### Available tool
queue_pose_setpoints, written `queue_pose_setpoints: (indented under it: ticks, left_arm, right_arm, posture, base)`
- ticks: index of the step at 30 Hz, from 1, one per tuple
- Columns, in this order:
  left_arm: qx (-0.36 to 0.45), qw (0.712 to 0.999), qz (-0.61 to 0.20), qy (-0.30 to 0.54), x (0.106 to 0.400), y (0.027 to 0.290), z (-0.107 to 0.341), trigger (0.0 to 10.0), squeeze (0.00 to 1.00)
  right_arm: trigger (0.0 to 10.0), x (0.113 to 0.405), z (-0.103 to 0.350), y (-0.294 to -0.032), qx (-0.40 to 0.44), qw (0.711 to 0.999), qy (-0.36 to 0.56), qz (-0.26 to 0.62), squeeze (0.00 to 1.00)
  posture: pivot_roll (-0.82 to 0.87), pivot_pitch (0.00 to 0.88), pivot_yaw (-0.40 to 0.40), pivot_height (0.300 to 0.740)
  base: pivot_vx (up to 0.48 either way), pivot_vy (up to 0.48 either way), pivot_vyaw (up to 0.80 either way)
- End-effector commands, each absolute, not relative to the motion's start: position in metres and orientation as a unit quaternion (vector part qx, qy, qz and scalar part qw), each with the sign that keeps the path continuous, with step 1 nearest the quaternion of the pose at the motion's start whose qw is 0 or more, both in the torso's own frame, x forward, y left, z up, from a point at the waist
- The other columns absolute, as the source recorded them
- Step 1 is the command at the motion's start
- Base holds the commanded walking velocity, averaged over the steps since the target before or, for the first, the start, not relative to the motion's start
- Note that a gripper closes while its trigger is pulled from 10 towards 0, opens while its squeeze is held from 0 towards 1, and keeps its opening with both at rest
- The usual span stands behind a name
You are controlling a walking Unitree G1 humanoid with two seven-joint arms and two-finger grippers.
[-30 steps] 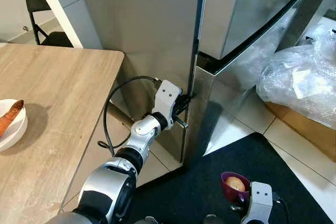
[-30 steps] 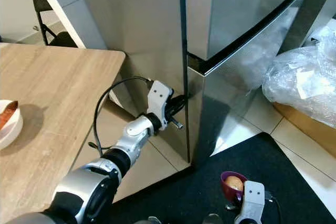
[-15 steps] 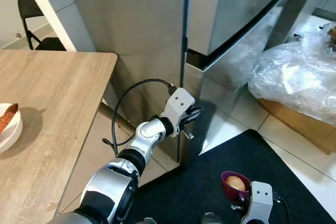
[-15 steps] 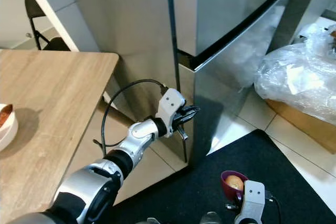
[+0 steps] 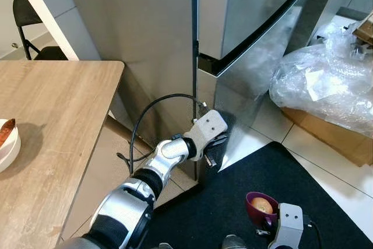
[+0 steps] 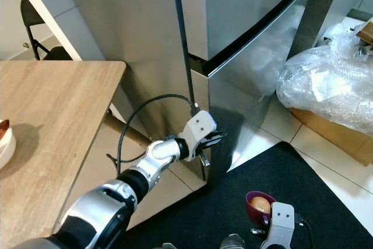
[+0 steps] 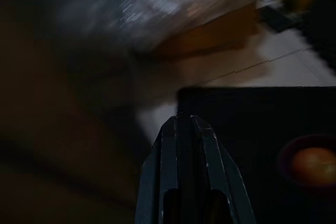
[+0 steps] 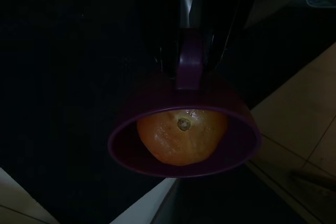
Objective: Restocking fridge
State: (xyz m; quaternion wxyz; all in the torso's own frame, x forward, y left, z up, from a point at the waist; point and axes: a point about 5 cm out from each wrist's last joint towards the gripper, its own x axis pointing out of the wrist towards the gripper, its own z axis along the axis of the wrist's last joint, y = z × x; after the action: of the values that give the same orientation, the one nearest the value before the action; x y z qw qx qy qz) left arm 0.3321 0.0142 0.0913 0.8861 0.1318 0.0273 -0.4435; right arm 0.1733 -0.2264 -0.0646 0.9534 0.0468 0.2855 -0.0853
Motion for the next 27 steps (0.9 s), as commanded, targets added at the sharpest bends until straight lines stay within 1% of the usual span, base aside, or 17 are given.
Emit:
queue_pose_setpoints:
  ticks: [1,4,6,8,10,11,13,14,17,19,21,22,24,27]
  left_arm:
    - [0.105,0.905,-0.408,0.053,0.328,0.023,0.078,10.0,0.0]
    - [0.094,0.915,-0.389,0.051,0.331,0.031,0.078,10.0,0.0]
    - [0.077,0.925,-0.369,0.039,0.333,0.04,0.08,10.0,0.0]
    - [0.07,0.93,-0.359,0.033,0.334,0.045,0.081,10.0,0.0]
    - [0.066,0.934,-0.35,0.028,0.335,0.048,0.081,10.0,0.0]
    - [0.057,0.943,-0.328,0.014,0.333,0.056,0.081,10.0,0.0]
    - [0.052,0.946,-0.32,0.009,0.332,0.058,0.08,10.0,0.0]
    - [0.047,0.949,-0.312,0.005,0.331,0.06,0.079,10.0,0.0]
    - [-0.004,0.963,-0.268,0.012,0.327,0.071,0.072,10.0,0.0]
    - [-0.015,0.966,-0.259,0.016,0.327,0.074,0.07,10.0,0.0]
    - [-0.033,0.979,-0.195,0.047,0.32,0.093,0.053,10.0,0.0]
    - [-0.033,0.979,-0.195,0.047,0.32,0.093,0.053,10.0,0.0]
    - [-0.022,0.986,-0.154,0.065,0.31,0.109,0.039,10.0,0.0]
    - [-0.015,0.987,-0.151,0.061,0.307,0.112,0.038,10.0,0.0]
  right_arm:
    - [10.0,0.17,-0.066,-0.226,0.046,0.954,0.286,-0.082,0.0]
    - [10.0,0.171,-0.065,-0.228,0.042,0.954,0.287,-0.079,0.0]
    - [10.0,0.173,-0.063,-0.23,0.038,0.954,0.286,-0.075,0.0]
    - [10.0,0.175,-0.063,-0.231,0.035,0.955,0.286,-0.072,0.0]
    - [10.0,0.176,-0.061,-0.233,0.032,0.955,0.285,-0.069,0.0]
    - [10.0,0.181,-0.059,-0.235,0.026,0.956,0.285,-0.062,0.0]
    - [10.0,0.182,-0.058,-0.236,0.024,0.956,0.285,-0.059,0.0]
    - [10.0,0.184,-0.058,-0.237,0.022,0.957,0.285,-0.056,0.0]
    - [10.0,0.188,-0.056,-0.236,0.017,0.957,0.285,-0.048,0.0]
    - [10.0,0.188,-0.056,-0.236,0.016,0.957,0.285,-0.047,0.0]
    - [10.0,0.191,-0.055,-0.235,0.017,0.958,0.284,-0.045,0.0]
    - [10.0,0.191,-0.055,-0.235,0.017,0.958,0.284,-0.045,0.0]
    - [10.0,0.193,-0.055,-0.232,0.018,0.958,0.283,-0.041,0.0]
    - [10.0,0.193,-0.056,-0.229,0.018,0.958,0.285,-0.036,0.0]
  posture:
    - [-0.24,0.205,0.081,0.74]
    - [-0.24,0.204,0.075,0.74]
    - [-0.23,0.198,0.043,0.74]
    - [-0.23,0.198,0.043,0.74]
    - [-0.23,0.196,0.028,0.74]
    - [-0.22,0.191,0.006,0.74]
    - [-0.22,0.191,0.006,0.74]
    - [-0.22,0.186,-0.007,0.74]
    - [-0.22,0.179,-0.012,0.74]
    - [-0.22,0.175,-0.012,0.74]
    - [-0.21,0.17,-0.013,0.74]
    - [-0.21,0.17,-0.013,0.74]
    - [-0.19,0.173,-0.021,0.74]
    - [-0.19,0.174,-0.025,0.74]
  base:
    - [0.0,0.0,0.0]
    - [0.0,0.0,0.0]
    - [0.0,0.0,0.0]
    - [0.0,0.0,0.0]
    - [0.0,0.0,0.0]
    - [0.0,0.0,0.0]
    - [0.0,0.0,0.0]
    - [0.0,0.0,0.0]
    - [0.0,0.0,0.0]
    - [0.0,0.0,0.0]
    - [0.0,0.0,0.0]
    - [0.0,0.0,0.0]
    - [0.0,0.0,0.0]
    - [0.0,0.0,0.0]
